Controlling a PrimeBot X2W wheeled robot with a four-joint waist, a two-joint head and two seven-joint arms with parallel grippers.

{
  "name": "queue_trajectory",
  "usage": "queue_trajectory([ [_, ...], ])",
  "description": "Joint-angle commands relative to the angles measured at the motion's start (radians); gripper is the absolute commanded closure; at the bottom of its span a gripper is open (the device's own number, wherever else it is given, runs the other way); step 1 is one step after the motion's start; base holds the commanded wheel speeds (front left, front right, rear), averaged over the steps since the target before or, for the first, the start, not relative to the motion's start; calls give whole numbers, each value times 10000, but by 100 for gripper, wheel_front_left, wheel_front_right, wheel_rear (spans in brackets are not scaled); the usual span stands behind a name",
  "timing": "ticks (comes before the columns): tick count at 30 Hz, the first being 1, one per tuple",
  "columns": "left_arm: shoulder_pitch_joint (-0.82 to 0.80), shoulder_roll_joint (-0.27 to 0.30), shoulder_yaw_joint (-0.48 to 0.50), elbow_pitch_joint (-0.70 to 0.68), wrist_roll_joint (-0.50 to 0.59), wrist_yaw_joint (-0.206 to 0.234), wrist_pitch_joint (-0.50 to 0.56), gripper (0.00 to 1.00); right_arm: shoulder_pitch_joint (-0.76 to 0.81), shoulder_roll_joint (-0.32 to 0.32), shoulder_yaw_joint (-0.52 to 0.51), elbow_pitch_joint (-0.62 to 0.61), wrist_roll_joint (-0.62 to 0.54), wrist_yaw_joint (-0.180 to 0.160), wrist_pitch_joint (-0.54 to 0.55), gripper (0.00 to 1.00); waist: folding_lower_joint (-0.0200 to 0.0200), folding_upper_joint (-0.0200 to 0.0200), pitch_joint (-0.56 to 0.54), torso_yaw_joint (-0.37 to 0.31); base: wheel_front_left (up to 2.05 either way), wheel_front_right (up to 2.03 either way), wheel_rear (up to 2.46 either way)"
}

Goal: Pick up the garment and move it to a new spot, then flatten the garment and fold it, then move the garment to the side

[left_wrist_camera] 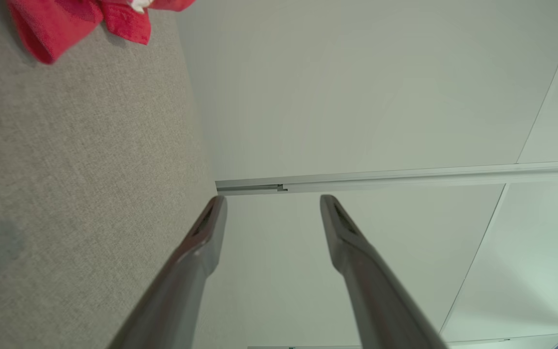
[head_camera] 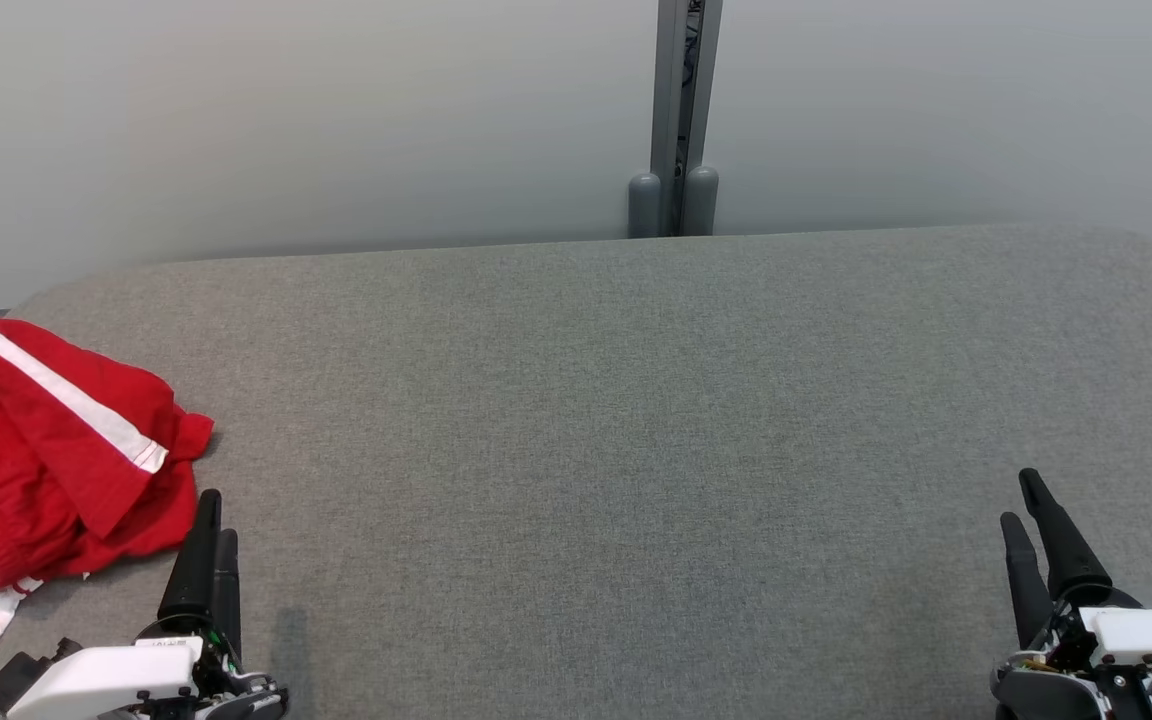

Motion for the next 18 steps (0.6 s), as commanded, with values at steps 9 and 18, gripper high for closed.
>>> queue_trajectory([
  [9,-383,130,-20,-143,1888,-6,-502,0,-386,-404,397,-142,-1340,9,-579,0,0,0,25,-38,0,0,0],
  [18,-394,142,-35,-107,3923,-7,-889,0,-437,-496,627,-117,-3092,10,-968,0,0,0,40,-85,0,0,0],
])
